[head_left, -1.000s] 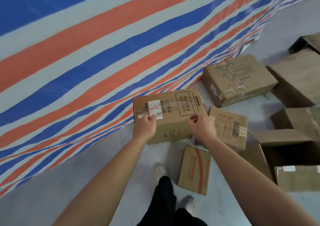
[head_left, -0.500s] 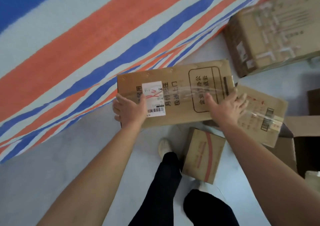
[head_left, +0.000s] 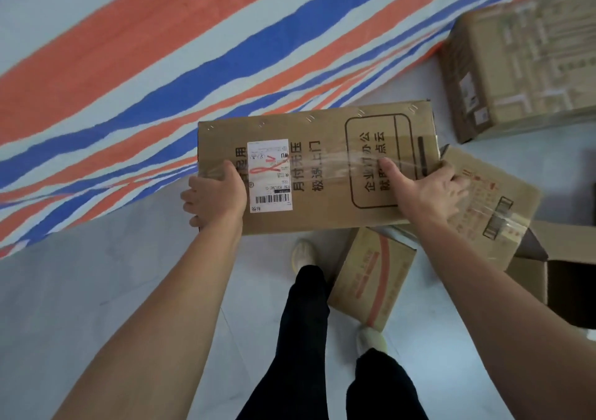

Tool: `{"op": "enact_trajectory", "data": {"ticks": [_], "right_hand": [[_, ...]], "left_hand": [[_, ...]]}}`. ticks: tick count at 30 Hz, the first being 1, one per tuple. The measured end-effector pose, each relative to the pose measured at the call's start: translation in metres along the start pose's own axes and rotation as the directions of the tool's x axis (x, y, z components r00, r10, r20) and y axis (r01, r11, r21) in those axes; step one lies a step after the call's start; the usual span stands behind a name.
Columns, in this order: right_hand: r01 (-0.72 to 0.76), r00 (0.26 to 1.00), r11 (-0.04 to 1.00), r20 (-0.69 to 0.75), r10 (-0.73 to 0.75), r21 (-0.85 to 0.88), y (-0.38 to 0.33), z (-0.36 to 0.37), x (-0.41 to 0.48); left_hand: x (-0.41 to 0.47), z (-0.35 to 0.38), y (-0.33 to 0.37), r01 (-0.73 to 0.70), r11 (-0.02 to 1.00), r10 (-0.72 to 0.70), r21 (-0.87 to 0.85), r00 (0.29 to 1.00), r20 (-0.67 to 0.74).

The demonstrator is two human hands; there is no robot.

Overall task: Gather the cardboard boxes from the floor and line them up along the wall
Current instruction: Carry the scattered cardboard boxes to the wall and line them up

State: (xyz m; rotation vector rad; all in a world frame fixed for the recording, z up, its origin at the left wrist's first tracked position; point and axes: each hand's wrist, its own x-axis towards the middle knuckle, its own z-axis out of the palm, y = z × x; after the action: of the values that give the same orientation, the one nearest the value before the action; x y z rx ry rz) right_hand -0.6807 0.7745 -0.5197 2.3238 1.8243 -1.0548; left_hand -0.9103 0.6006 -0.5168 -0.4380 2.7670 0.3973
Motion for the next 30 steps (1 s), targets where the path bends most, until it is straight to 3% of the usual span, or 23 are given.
{"op": "enact_trajectory", "data": {"ticks": [5, 10, 13, 19, 25, 30], "right_hand": [[0.237, 0.971, 0.970, 0.053, -0.234, -0.054, -0.009, -0.045, -0.073], [0.507, 0.860, 0.859, 0.097, -0.501, -0.067, -0.009, -0.072, -0.189], [0.664, 0.742, 0.748, 0.141, -0.656, -0.015, -0.006, -0.077, -0.274], [0.852, 0.507, 0.523, 0.241, -0.827, 0.003, 0.006, -0.063, -0.447], [0.945, 0.253, 0.308, 0.352, -0.901, 0.108, 0.066, -0.012, -0.647], [0.968, 0.118, 0.197, 0.413, -0.903, 0.154, 0.138, 0.036, -0.807]], "left_hand": [[-0.048, -0.082, -0.074, 0.085, 0.989, -0.097, -0.123, 0.990, -0.098], [-0.099, -0.178, -0.193, 0.215, 0.911, -0.297, -0.352, 0.933, -0.200], [-0.126, -0.236, -0.278, 0.263, 0.836, -0.423, -0.482, 0.868, -0.260], [-0.169, -0.331, -0.444, 0.336, 0.713, -0.612, -0.616, 0.726, -0.313], [-0.202, -0.421, -0.652, 0.371, 0.584, -0.773, -0.722, 0.527, -0.354], [-0.233, -0.466, -0.818, 0.378, 0.529, -0.819, -0.760, 0.463, -0.340]]}}
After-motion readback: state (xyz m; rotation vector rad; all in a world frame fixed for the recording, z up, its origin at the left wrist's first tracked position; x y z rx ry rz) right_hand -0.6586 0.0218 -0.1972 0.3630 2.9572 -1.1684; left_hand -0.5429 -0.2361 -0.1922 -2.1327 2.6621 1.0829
